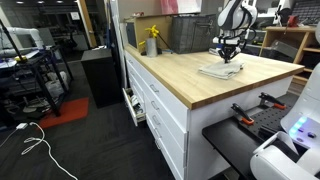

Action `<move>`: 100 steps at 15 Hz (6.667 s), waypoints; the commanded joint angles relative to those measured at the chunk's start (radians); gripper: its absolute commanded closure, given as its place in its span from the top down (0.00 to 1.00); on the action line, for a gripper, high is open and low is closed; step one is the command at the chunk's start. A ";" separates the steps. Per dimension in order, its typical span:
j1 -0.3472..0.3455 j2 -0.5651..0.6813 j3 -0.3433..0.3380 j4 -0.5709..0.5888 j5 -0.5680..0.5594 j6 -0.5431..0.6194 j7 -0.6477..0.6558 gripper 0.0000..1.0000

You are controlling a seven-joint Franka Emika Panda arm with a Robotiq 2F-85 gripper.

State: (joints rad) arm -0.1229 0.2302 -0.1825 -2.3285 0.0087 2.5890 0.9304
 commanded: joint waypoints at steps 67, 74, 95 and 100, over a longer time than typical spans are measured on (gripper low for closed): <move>0.093 -0.304 0.230 -0.283 0.336 -0.093 0.336 1.00; 0.108 -0.272 0.204 -0.276 0.376 -0.091 0.260 1.00; 0.114 -0.225 0.202 -0.368 0.353 0.162 0.484 1.00; 0.117 -0.211 0.197 -0.380 0.335 0.236 0.534 0.62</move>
State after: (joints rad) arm -0.0170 0.0152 0.0252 -2.6875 0.3775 2.7597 1.3767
